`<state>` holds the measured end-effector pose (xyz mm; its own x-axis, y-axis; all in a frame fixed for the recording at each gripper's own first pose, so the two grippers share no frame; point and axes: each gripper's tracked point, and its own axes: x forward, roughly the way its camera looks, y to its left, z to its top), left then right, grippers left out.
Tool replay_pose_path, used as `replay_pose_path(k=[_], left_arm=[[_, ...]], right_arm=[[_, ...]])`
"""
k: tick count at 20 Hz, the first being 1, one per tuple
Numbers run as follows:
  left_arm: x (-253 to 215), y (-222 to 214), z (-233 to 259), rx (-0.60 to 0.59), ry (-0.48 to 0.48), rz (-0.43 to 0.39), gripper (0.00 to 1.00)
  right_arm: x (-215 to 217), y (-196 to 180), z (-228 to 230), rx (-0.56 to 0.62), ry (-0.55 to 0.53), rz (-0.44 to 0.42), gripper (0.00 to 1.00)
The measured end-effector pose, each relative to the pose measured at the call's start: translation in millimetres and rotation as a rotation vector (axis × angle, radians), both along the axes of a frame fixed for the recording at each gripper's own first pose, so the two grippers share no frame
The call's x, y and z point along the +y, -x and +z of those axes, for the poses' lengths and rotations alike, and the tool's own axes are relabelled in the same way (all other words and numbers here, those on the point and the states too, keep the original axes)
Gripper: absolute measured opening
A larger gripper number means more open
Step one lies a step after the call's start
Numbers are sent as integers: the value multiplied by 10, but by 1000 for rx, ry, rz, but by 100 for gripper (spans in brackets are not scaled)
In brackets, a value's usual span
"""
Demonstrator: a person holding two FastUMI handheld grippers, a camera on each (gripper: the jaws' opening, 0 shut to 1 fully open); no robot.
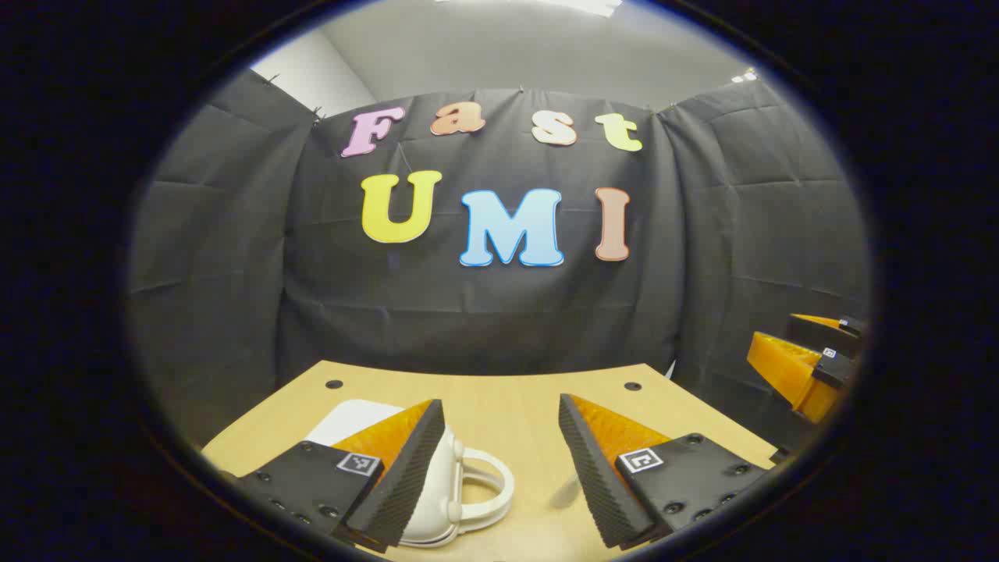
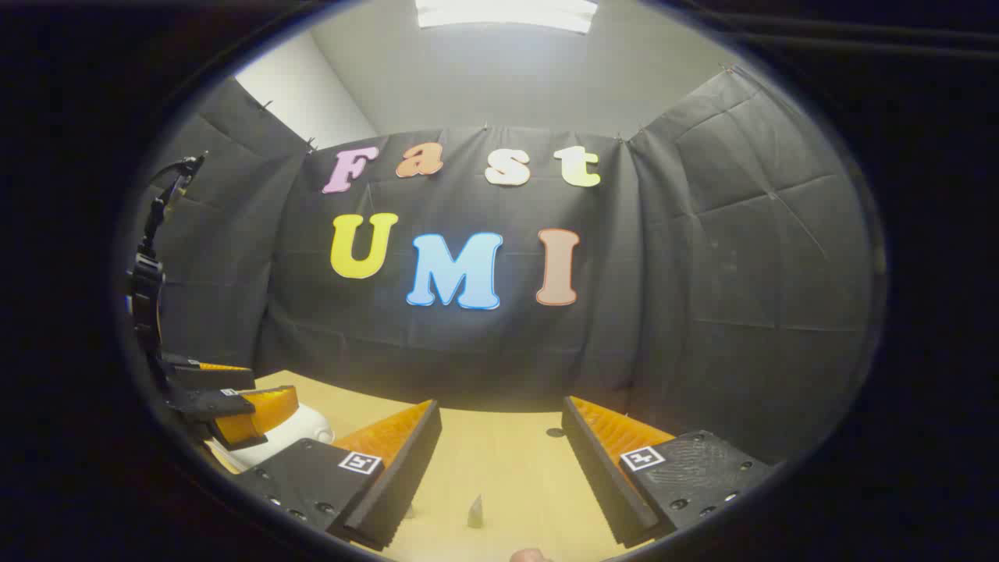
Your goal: First open the suitcase, pack the skin care products into it, and then close the suitcase.
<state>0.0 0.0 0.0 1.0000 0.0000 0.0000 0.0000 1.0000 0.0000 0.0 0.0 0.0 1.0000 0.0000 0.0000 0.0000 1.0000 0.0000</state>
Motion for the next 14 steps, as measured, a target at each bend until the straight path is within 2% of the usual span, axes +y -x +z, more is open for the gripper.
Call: replay_pose_path(k=[8, 14], left_arm=[[-2, -97, -70, 29, -20, -10, 95], [-105, -103, -23, 37, -19, -39, 95]], right_arm=[[57, -42, -132, 32, 11, 4, 94], [37, -54, 5, 3, -10, 11, 94]])
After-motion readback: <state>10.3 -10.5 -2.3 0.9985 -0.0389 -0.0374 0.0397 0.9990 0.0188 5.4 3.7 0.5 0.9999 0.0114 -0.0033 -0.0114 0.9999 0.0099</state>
